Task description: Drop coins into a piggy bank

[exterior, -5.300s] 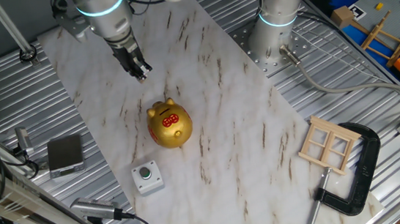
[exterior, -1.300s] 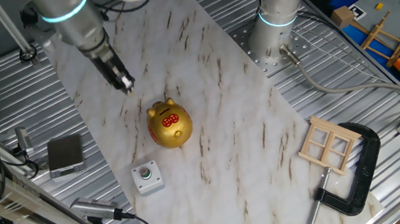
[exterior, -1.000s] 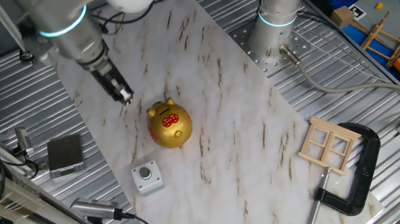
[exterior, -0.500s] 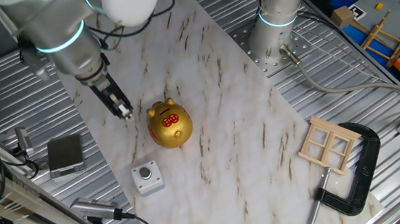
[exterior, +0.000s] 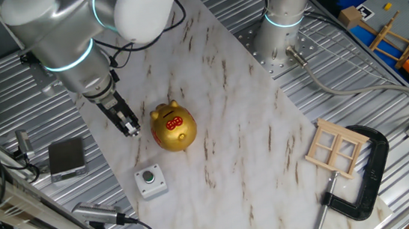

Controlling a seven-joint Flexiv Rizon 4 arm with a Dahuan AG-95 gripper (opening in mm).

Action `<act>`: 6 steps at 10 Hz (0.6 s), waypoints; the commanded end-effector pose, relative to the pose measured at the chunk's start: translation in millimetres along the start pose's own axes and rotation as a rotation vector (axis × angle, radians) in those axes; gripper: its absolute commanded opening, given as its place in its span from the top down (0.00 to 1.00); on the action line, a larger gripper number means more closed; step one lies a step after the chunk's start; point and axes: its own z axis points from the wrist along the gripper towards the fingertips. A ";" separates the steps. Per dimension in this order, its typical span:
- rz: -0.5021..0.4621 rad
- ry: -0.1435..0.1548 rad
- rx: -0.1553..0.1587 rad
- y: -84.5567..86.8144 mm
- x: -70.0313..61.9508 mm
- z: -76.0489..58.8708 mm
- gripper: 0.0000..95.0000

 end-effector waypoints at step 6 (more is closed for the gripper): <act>0.002 0.009 -0.027 -4.2 2.1 -4.2 1.00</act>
